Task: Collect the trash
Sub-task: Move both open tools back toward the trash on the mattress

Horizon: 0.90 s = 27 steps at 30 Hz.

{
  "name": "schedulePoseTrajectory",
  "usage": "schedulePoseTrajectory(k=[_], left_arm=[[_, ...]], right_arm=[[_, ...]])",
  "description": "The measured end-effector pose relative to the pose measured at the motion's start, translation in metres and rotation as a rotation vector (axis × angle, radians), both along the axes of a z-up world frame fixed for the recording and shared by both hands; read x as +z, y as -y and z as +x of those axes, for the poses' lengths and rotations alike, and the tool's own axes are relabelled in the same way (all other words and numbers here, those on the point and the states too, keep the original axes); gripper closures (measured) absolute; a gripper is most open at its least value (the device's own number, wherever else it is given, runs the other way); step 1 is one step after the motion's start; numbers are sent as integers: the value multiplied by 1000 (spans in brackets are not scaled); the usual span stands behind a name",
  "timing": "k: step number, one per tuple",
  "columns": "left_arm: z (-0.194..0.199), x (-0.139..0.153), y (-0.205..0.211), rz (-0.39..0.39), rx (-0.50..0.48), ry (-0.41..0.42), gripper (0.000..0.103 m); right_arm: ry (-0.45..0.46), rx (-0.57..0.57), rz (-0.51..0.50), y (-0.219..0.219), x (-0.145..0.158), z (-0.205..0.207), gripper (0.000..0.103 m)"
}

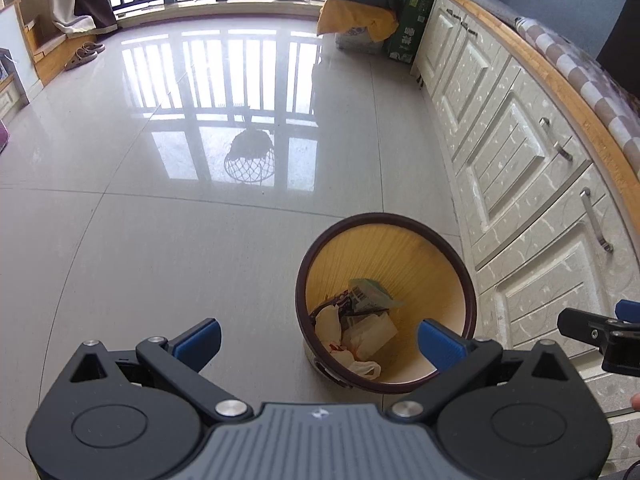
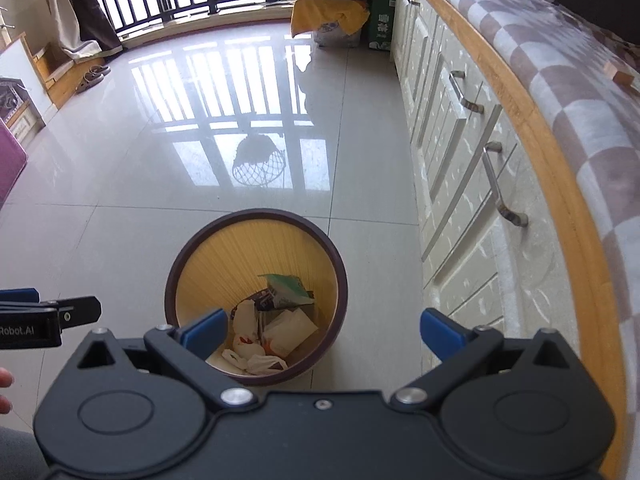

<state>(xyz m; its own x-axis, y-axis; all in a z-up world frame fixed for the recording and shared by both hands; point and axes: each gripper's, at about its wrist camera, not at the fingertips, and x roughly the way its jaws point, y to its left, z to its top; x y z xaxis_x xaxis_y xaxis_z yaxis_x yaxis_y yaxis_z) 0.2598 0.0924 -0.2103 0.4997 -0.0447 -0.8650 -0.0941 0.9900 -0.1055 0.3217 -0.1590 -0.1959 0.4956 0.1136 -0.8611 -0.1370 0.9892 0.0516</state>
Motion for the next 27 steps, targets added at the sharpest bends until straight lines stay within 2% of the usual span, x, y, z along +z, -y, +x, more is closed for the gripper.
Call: schedulePoseTrajectory(k=[6, 16, 21, 27], left_arm=[[-13, 40, 7, -6, -10, 105, 0], [-30, 99, 36, -27, -52, 271, 0], [-35, 123, 66, -62, -95, 376, 0], [-35, 142, 116, -94, -179, 496, 0]], right_arm=[[85, -23, 30, 14, 42, -17, 0], [274, -88, 3, 64, 119, -52, 0], [363, -130, -31, 104, 150, -72, 0], [464, -208, -93, 157, 171, -91, 0]])
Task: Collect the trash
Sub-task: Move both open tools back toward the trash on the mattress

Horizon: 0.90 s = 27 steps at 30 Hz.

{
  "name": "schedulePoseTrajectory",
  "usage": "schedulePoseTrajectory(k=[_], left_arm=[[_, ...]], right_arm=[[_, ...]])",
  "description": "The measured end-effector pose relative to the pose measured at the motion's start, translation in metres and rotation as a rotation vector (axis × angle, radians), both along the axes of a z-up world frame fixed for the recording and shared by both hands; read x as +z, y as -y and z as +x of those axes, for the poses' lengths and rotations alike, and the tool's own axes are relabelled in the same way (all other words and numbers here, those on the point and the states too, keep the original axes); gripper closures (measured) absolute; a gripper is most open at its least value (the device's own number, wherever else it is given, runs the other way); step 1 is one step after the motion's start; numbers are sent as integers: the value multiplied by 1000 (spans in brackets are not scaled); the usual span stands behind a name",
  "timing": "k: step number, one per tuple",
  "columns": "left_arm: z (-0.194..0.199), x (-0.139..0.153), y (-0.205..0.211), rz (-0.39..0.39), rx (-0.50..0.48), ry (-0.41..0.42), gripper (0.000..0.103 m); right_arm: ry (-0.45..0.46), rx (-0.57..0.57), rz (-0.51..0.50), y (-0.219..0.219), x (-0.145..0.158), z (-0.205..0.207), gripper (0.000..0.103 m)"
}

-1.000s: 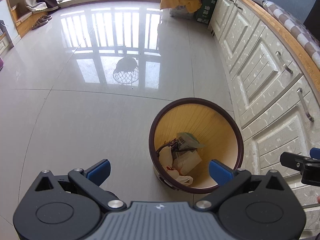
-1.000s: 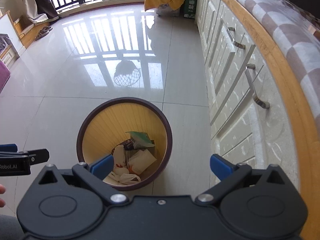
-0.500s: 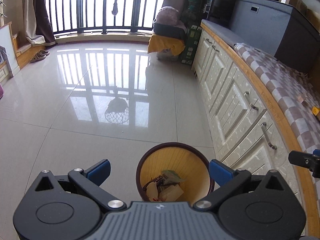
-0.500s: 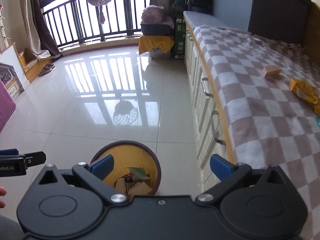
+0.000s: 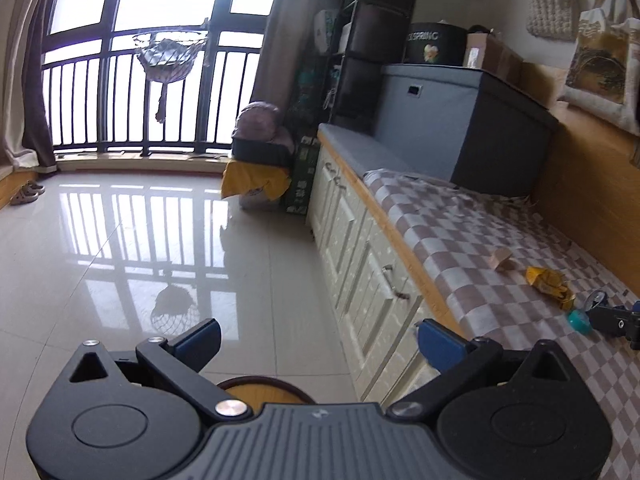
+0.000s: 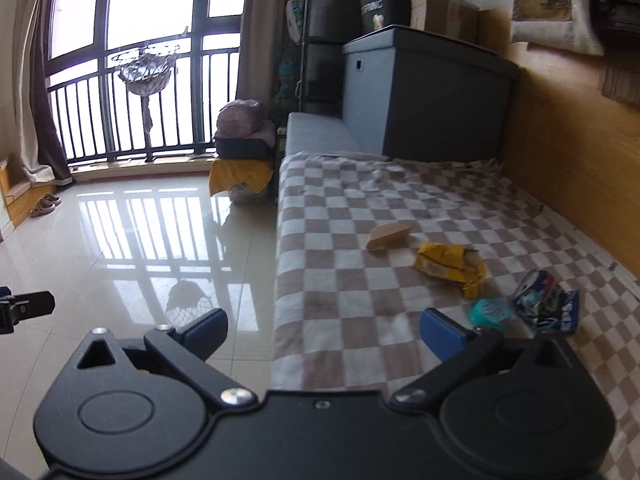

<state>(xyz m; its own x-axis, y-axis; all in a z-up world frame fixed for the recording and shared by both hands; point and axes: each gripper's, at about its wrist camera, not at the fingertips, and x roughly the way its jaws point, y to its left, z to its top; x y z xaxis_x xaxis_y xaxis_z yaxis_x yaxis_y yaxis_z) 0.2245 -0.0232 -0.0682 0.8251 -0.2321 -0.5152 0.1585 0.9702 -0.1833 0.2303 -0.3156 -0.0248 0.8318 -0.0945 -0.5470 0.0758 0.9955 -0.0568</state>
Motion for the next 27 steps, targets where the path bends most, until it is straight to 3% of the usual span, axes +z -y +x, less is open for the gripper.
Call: schedulePoseTrajectory(k=[5, 12, 17, 21, 23, 27], left_arm=[[4, 6, 46, -10, -102, 86, 0], [23, -1, 115, 12, -270, 170, 0], [47, -8, 151, 22, -355, 153, 0], [69, -12, 172, 8, -388, 185, 0], [83, -12, 181, 13, -397, 205, 0], [110, -15, 199, -7, -409, 213, 0]], right_arm=[[71, -87, -60, 42, 2, -9, 0], [65, -237, -113, 96, -26, 1, 0], [46, -276, -58, 122, -55, 20, 0], [52, -316, -35, 135, -68, 38, 1], [55, -340, -19, 142, -73, 50, 13], [41, -366, -8, 153, -85, 69, 16]])
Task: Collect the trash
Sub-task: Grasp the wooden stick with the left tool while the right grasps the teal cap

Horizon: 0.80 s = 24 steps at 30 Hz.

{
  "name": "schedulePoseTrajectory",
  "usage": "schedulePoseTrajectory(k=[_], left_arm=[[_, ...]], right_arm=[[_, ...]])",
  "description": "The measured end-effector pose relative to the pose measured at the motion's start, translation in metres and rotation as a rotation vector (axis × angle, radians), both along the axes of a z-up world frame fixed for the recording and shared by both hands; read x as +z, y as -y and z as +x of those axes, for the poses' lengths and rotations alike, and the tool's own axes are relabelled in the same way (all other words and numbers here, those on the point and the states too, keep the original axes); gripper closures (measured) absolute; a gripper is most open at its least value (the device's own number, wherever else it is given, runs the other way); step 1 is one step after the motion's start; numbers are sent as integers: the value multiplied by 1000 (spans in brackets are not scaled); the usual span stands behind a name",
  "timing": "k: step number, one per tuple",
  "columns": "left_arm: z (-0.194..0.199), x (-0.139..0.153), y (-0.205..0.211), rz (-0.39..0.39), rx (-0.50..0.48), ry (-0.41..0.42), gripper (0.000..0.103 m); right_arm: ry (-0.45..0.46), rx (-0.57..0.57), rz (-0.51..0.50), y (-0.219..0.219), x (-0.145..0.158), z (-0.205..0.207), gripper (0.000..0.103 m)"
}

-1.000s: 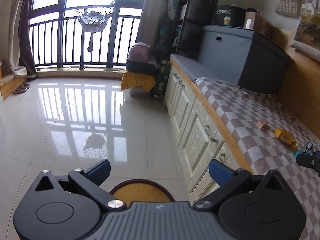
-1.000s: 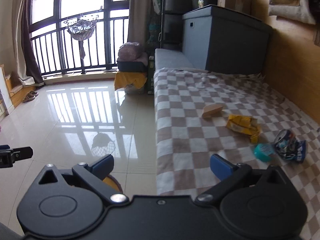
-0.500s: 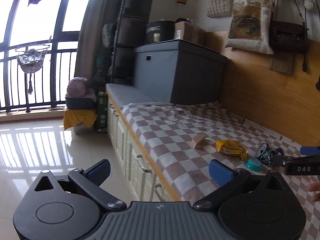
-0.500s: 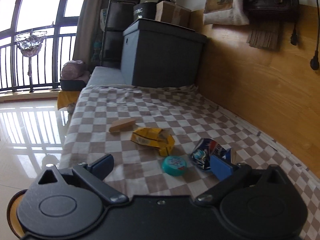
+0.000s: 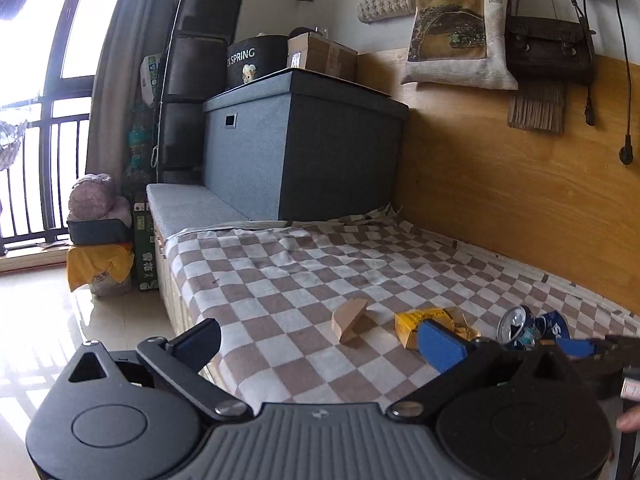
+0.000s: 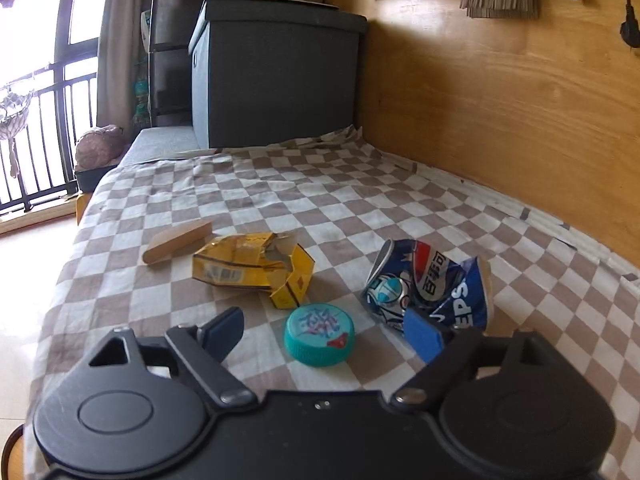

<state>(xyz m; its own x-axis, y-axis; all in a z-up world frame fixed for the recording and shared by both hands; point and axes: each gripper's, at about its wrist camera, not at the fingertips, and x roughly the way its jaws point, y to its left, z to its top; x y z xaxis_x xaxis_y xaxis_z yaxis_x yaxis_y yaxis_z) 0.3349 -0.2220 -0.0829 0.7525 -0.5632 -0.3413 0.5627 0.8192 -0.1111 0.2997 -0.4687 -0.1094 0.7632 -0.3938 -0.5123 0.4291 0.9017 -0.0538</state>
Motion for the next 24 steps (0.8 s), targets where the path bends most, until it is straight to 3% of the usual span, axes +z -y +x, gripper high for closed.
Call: schedulePoseTrajectory(k=[8, 12, 15, 20, 24], left_arm=[[51, -20, 44, 145, -52, 14, 0], [68, -32, 62, 200, -81, 11, 0], [79, -39, 83, 276, -122, 34, 5], [98, -50, 115, 358, -159, 13, 17], [113, -56, 138, 397, -163, 3, 21]], right_arm=[[-40, -17, 70, 15, -25, 25, 27], [-19, -2, 28, 13, -19, 22, 28], [-60, 9, 28, 14, -22, 27, 31], [-61, 6, 95, 25, -28, 26, 54], [-45, 25, 104, 25, -29, 24, 54]])
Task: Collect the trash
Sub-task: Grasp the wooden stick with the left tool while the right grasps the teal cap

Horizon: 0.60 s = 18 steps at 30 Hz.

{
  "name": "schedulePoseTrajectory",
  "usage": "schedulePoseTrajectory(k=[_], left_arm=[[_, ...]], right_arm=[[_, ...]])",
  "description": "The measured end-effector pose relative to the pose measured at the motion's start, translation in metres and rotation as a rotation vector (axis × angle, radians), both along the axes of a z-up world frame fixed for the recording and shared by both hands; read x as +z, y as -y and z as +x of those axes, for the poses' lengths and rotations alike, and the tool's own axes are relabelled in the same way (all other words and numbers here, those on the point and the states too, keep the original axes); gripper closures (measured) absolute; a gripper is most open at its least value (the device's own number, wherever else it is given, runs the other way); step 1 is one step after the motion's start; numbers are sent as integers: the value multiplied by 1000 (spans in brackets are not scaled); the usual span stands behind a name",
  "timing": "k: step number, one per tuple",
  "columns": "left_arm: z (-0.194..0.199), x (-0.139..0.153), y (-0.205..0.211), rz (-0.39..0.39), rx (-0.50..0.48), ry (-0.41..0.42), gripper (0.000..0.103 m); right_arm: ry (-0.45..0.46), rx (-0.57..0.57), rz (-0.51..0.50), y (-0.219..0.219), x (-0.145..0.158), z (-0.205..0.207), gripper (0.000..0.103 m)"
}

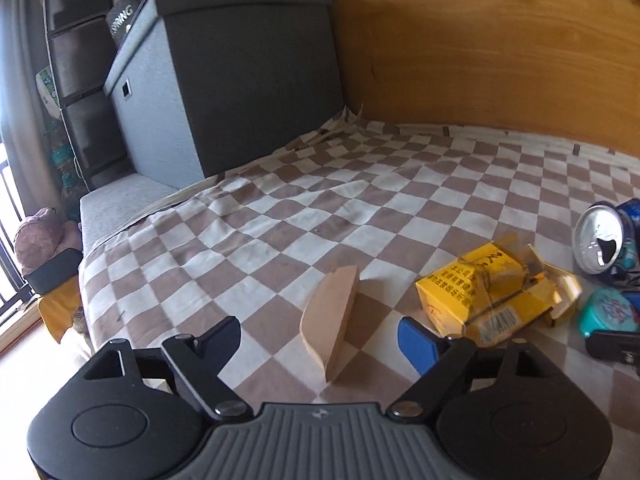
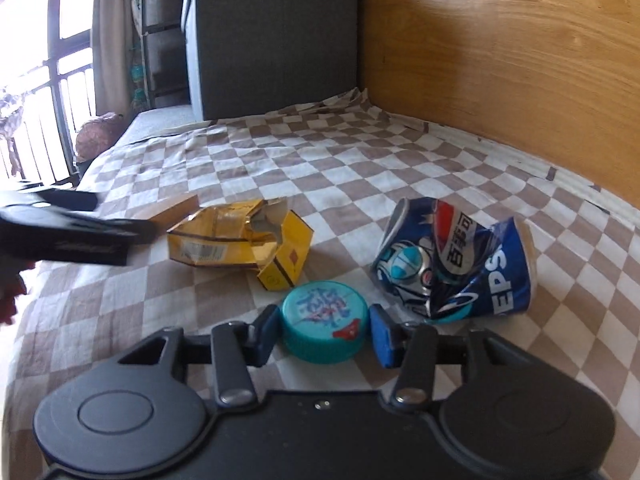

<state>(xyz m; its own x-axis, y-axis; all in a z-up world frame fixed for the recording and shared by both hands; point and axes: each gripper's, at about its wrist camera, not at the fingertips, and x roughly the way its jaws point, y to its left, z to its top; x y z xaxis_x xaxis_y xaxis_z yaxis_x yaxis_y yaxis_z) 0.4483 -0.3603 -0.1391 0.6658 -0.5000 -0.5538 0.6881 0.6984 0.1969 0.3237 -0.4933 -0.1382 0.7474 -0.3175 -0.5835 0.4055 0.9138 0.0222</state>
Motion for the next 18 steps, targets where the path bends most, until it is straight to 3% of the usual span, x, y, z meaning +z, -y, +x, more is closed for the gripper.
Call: schedulePoseTrajectory(k=[2, 5, 10, 18], left_arm=[[9, -4, 9, 15, 20, -28, 31], [19, -7, 14, -24, 55, -67, 39], [15, -7, 22, -9, 33, -46, 72], [-4, -3, 3, -30, 76, -62, 75]], right_arm=[[15, 5, -3, -1, 2, -3, 54], [27, 9, 9, 1, 3, -5, 54], [31, 4, 26, 3, 3, -7, 54], [51, -6, 35, 4, 6, -10, 55]])
